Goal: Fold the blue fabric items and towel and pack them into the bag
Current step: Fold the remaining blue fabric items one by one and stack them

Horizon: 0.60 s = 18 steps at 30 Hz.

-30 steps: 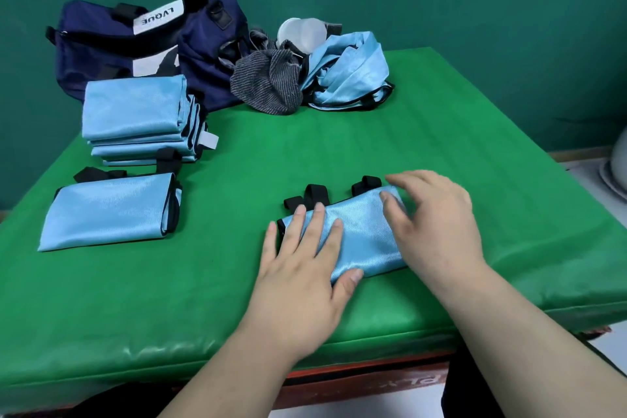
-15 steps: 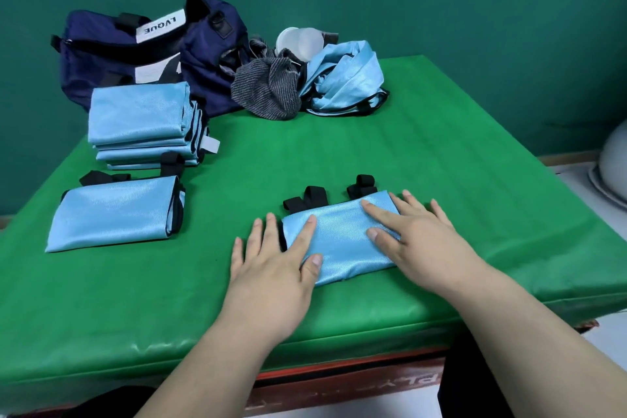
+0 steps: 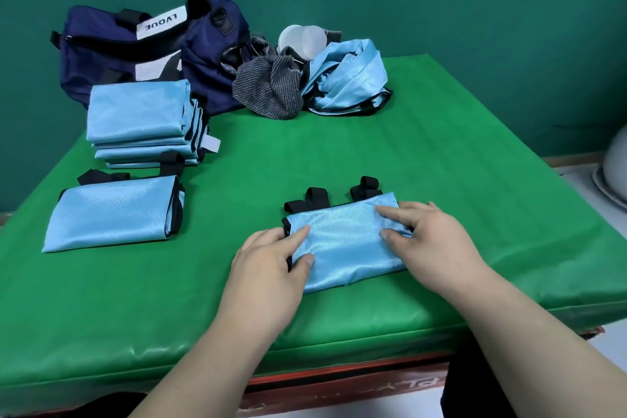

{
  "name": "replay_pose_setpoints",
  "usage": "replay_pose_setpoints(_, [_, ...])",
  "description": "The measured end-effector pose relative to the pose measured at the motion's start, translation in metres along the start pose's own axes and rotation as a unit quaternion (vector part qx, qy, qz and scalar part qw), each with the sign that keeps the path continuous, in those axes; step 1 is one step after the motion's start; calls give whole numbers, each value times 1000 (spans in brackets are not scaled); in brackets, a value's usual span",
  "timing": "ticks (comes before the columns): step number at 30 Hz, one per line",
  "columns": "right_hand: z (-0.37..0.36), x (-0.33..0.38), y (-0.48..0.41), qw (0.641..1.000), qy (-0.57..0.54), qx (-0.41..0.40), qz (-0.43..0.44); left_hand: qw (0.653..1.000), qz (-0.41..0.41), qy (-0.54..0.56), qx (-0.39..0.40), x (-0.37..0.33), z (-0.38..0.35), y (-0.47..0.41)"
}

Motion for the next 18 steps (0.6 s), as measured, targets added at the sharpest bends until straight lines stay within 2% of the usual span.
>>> replay_pose_setpoints(5, [1,-4,1,998,-59,-23,1,999,22,26,7,-1,6,2])
replay_pose_setpoints(8, [3,-4,3,993,-104,-46,6,999,8,42,0,-7,8,6])
replay_pose_setpoints(11, [6,-5,5,982,-179,-62,4,994,23,105,-10,-6,10,8])
replay_pose_setpoints(14, [8,-4,9,948,-314,-59,-7,975,37,220,-16,4,16,6])
replay_pose_setpoints(18, [0,5,24,884,-466,-21,-17,917,49,396,8,18,35,11])
Point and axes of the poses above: each hand's wrist, its own y-axis away from the middle knuckle, its own z-axis out of the back of the hand, x = y × z, the point moved 5 cm from there along -y, towards the middle knuckle, and after that the axes turned 12 degrees about -y, right-handed, at the moved point
